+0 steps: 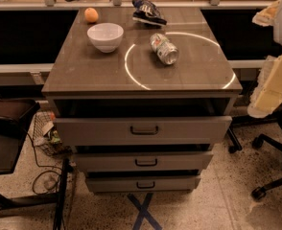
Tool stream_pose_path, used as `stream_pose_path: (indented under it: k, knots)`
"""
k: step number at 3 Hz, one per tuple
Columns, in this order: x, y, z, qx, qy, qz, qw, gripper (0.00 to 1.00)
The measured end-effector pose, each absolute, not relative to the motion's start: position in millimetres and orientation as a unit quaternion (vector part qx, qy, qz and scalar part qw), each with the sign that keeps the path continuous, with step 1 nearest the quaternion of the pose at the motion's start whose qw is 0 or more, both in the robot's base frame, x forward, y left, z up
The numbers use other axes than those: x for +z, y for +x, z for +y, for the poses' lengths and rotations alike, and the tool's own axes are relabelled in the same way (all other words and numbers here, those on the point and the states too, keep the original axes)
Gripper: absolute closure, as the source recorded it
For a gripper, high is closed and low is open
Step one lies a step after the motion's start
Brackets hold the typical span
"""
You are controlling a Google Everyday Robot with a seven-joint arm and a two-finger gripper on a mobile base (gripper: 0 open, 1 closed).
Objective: Place 7up can upright
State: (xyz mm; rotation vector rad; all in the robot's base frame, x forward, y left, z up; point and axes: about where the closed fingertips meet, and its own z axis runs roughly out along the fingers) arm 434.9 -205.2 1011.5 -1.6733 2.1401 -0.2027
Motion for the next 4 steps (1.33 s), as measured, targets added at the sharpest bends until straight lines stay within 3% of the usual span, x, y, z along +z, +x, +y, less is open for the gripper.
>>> stream_pose_path:
  k: [2, 4]
  knots:
    - [1010, 467, -206, -0.051, -0.573, 0.782, 0.241, 0.00]
    - [1011, 567, -208, 0.038, -0.456, 0.818, 0.348, 0.00]
